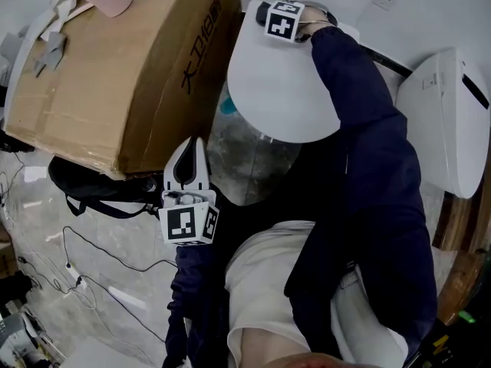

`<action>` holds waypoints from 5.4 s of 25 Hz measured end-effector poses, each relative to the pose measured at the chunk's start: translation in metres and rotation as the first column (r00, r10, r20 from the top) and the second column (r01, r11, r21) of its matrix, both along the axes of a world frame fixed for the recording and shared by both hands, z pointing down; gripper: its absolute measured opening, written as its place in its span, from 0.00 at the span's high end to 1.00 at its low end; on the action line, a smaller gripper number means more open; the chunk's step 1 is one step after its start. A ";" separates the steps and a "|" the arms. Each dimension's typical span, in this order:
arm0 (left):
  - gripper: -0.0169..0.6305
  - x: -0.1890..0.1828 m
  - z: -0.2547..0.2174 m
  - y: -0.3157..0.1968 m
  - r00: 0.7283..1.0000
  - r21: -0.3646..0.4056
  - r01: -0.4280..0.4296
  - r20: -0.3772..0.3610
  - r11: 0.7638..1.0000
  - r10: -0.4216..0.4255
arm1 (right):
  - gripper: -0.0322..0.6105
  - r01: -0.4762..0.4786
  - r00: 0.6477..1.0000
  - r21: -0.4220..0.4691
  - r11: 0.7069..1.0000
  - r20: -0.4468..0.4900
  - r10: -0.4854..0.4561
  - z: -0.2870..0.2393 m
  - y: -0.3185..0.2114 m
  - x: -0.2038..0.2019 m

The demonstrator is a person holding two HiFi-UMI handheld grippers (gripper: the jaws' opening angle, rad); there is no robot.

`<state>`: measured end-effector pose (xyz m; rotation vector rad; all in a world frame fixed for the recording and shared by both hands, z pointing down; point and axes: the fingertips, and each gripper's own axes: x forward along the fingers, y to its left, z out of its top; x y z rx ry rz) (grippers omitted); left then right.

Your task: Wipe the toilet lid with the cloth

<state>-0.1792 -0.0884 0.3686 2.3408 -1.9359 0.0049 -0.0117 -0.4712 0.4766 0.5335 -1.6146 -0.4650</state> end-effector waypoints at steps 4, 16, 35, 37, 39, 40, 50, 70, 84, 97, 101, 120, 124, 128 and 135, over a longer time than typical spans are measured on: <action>0.95 0.004 -0.002 -0.004 1.000 0.013 -0.018 -0.012 1.000 0.019 | 0.85 0.026 1.000 -0.090 0.996 -0.004 -0.026 0.004 0.032 -0.007; 0.95 0.009 -0.010 -0.015 0.998 0.037 -0.044 -0.043 0.998 0.046 | 0.85 0.065 0.997 -0.293 0.954 0.054 -0.051 0.012 0.131 -0.027; 0.95 0.010 -0.012 -0.016 0.998 0.047 -0.044 -0.041 0.998 0.046 | 0.85 0.150 0.989 -0.447 0.882 0.058 -0.139 0.025 0.276 -0.044; 0.95 0.012 -0.013 -0.016 0.998 0.047 -0.047 -0.039 0.998 0.048 | 0.85 0.150 0.989 -0.457 0.877 0.053 -0.142 0.025 0.282 -0.045; 0.95 0.013 -0.013 -0.016 0.998 0.048 -0.048 -0.037 0.998 0.050 | 0.85 0.155 0.988 -0.462 0.873 0.054 -0.147 0.025 0.285 -0.046; 0.95 0.013 -0.014 -0.016 0.998 0.048 -0.048 -0.037 0.998 0.050 | 0.85 0.154 0.988 -0.466 0.871 0.057 -0.145 0.025 0.287 -0.046; 0.95 0.014 -0.014 -0.011 0.999 0.034 -0.049 -0.018 0.998 0.049 | 0.85 0.072 0.982 -0.466 0.882 0.186 0.018 -0.002 0.216 -0.054; 0.95 -0.015 0.007 0.020 0.999 -0.023 0.013 0.031 1.000 -0.012 | 0.85 -0.046 0.994 0.299 0.953 -0.078 0.072 -0.014 -0.060 -0.049; 0.95 -0.001 0.009 0.003 1.000 -0.019 -0.017 0.015 1.000 0.017 | 0.86 0.024 0.996 0.153 0.988 -0.090 -0.011 0.001 -0.031 -0.060; 0.95 -0.002 -0.005 -0.001 1.000 0.026 -0.020 0.004 0.999 0.020 | 0.86 0.086 0.993 0.027 0.996 -0.083 -0.083 0.015 0.051 -0.083; 0.95 -0.011 -0.005 -0.003 1.000 0.026 0.000 0.019 1.000 -0.001 | 0.86 0.115 0.991 -0.015 0.993 -0.071 -0.115 0.017 0.077 -0.090; 0.95 -0.021 -0.015 -0.003 0.998 0.049 0.042 0.035 0.998 -0.044 | 0.86 0.222 0.973 -0.059 0.973 -0.058 -0.225 0.022 0.187 -0.111; 0.95 -0.019 -0.017 -0.003 0.998 0.052 0.039 0.038 0.998 -0.041 | 0.86 0.225 0.972 -0.061 0.972 -0.057 -0.228 0.022 0.194 -0.112; 0.95 -0.018 -0.017 -0.003 0.998 0.050 0.041 0.039 0.998 -0.043 | 0.86 0.227 0.971 -0.062 0.972 -0.059 -0.231 0.022 0.200 -0.114; 0.95 -0.021 -0.021 0.000 0.998 0.058 0.048 0.045 0.997 -0.050 | 0.86 0.219 0.976 -0.073 0.973 0.004 -0.219 0.021 0.207 -0.116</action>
